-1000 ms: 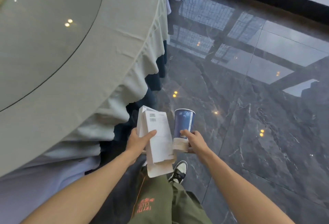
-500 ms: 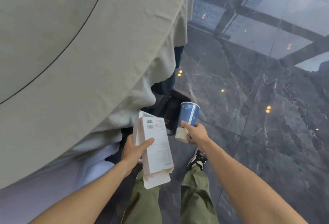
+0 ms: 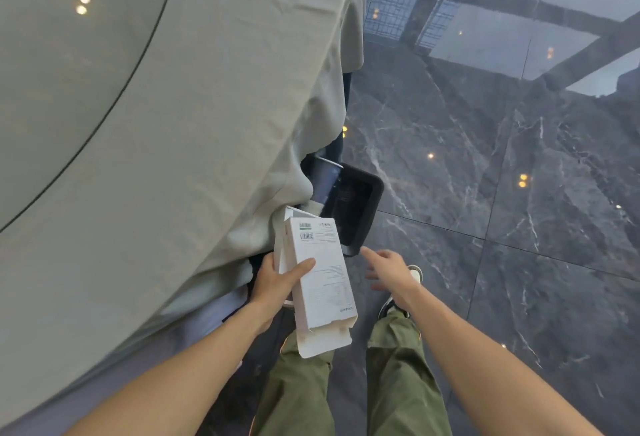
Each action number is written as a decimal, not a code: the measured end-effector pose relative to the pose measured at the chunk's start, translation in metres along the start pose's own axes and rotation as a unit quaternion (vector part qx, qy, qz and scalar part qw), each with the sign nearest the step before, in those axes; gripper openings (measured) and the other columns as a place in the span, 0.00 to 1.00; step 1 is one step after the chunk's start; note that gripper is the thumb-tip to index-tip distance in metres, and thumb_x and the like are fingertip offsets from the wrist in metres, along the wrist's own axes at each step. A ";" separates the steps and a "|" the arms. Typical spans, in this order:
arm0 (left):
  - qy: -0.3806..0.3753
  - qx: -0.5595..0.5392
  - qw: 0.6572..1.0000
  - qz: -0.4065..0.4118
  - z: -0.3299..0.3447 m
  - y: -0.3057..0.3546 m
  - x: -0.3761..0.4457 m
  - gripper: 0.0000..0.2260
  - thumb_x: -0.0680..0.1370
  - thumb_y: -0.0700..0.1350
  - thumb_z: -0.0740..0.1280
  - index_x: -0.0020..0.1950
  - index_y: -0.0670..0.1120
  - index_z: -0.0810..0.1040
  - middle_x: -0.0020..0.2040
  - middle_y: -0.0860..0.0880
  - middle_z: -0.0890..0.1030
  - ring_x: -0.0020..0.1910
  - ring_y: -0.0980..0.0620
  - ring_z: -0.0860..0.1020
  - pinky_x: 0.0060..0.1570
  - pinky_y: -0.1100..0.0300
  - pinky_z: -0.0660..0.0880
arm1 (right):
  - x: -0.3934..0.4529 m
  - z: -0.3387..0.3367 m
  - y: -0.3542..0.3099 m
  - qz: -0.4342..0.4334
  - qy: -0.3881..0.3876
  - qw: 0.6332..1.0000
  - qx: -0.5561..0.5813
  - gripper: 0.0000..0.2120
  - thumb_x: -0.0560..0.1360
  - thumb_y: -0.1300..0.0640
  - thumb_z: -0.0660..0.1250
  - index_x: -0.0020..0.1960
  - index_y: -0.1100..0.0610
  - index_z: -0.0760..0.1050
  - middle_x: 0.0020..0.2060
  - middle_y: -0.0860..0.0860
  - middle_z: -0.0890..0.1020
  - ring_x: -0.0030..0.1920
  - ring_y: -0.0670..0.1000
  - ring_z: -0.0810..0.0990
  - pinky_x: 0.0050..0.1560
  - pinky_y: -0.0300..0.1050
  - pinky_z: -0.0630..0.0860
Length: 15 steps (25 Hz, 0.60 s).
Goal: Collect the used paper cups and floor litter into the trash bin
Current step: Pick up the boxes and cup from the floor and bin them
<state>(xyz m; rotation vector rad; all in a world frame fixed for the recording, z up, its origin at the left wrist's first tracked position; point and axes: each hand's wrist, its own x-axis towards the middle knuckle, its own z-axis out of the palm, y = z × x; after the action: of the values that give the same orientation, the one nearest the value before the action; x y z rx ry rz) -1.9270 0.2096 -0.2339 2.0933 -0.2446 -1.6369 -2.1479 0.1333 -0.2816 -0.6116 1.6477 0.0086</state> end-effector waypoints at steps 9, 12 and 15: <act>0.010 -0.005 0.999 -0.046 0.019 -0.020 0.018 0.32 0.73 0.55 0.78 0.71 0.47 0.69 0.55 0.54 0.80 0.52 0.59 0.78 0.41 0.62 0.73 | -0.025 0.010 0.032 0.099 -0.240 0.964 0.064 0.17 0.78 0.51 0.71 0.64 0.57 0.79 0.56 0.54 0.87 0.60 0.59 0.85 0.66 0.61 0.78; 0.030 0.007 0.998 -0.057 0.023 -0.020 0.019 0.31 0.73 0.59 0.76 0.69 0.47 0.70 0.57 0.51 0.81 0.51 0.56 0.79 0.42 0.61 0.73 | -0.025 0.008 0.024 0.099 -0.222 0.963 0.114 0.14 0.79 0.58 0.68 0.64 0.62 0.78 0.57 0.59 0.86 0.57 0.60 0.86 0.58 0.55 0.80; 0.071 0.020 0.995 -0.066 0.023 -0.022 0.022 0.24 0.77 0.60 0.71 0.64 0.46 0.72 0.52 0.50 0.80 0.47 0.54 0.78 0.38 0.62 0.71 | -0.012 0.003 0.020 0.073 -0.124 0.978 0.148 0.16 0.76 0.55 0.70 0.60 0.62 0.77 0.55 0.62 0.86 0.48 0.58 0.84 0.48 0.50 0.78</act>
<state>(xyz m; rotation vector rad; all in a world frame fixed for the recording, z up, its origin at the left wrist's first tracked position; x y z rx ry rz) -1.9462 0.2139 -0.2668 2.2870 -0.0946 -1.5587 -2.1526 0.1565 -0.2779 -0.2496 1.4133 -0.0508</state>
